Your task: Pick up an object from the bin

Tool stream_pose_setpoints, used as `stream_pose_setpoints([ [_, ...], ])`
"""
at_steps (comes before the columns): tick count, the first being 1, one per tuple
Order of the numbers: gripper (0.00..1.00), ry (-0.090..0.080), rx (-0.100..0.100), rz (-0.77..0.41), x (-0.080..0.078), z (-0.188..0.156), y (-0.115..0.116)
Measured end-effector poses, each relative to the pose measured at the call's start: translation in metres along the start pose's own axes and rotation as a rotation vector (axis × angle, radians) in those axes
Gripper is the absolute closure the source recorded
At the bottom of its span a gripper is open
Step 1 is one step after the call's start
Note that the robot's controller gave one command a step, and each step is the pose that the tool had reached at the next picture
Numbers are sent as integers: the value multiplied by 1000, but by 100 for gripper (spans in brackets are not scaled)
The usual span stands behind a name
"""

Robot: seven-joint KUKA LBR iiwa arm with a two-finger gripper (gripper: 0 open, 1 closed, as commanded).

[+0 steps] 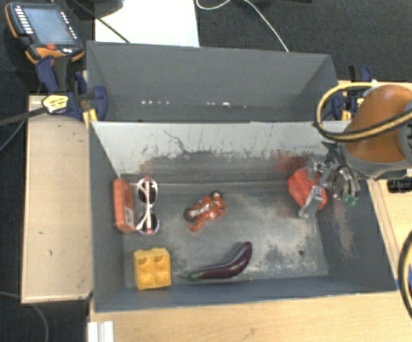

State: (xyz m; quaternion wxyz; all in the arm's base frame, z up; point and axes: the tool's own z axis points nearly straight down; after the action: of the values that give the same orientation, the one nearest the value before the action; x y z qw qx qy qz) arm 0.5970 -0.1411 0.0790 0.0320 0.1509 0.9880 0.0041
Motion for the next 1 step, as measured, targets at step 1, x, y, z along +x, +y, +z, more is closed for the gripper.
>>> stream_pose_setpoints([
  [1, 100, 0, 0, -2, 0, 0, 0],
])
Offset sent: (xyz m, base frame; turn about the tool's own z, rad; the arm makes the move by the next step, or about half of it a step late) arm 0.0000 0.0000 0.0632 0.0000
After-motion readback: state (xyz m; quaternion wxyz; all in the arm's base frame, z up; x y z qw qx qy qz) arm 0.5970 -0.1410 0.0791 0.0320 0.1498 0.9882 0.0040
